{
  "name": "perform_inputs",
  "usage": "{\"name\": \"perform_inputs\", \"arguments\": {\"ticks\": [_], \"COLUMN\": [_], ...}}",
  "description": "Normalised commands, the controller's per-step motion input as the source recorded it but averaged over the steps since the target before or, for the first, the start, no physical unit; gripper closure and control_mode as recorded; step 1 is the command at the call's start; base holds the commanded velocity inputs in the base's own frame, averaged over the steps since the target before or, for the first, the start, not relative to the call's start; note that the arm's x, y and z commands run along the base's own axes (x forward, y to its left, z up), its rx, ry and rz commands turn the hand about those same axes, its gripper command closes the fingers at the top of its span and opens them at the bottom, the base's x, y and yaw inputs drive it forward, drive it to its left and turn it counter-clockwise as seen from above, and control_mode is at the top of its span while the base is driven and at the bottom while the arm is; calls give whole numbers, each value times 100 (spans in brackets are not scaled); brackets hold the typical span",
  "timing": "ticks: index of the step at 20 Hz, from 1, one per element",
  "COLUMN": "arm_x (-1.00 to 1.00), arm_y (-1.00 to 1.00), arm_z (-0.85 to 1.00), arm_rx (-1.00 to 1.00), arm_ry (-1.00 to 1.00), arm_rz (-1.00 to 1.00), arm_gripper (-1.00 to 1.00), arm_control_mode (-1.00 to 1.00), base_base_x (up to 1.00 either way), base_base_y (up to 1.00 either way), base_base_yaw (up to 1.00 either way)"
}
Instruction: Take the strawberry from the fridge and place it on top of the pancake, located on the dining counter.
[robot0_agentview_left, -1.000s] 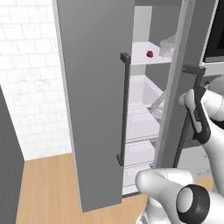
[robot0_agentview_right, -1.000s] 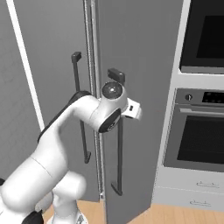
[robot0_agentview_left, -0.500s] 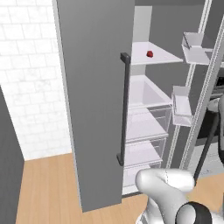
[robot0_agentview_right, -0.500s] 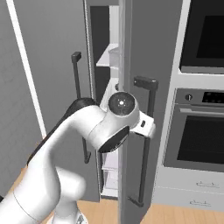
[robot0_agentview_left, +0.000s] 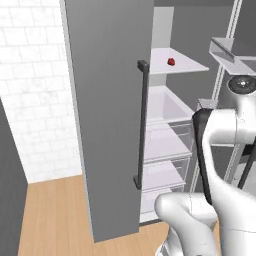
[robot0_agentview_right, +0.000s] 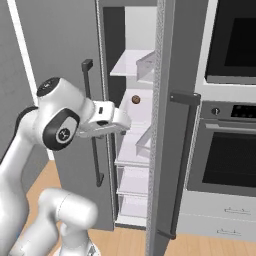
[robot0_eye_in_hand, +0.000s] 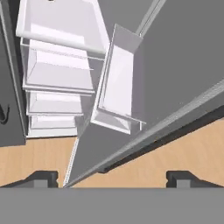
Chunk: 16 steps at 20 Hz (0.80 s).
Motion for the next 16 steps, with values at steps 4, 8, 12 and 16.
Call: {"name": "perform_inputs", "arguments": {"ticks": [4,8,12,16], "arm_x": [28,41,78,41], "arm_y": [25,-20,-44,-61], "arm_z": [-5,-19,-3,2], "arm_rx": [-60,-34,-22,-5], "arm_ry": [27,7,29,32], "arm_rz": [6,-6,-4,-1], "arm_gripper": [-100,-100,-100,-100], "arm_control_mode": [-100,-100,-100,-100], "base_base_x": [0,0,0,0], "base_base_y": [0,0,0,0], "base_base_yaw": [0,0,0,0]}}
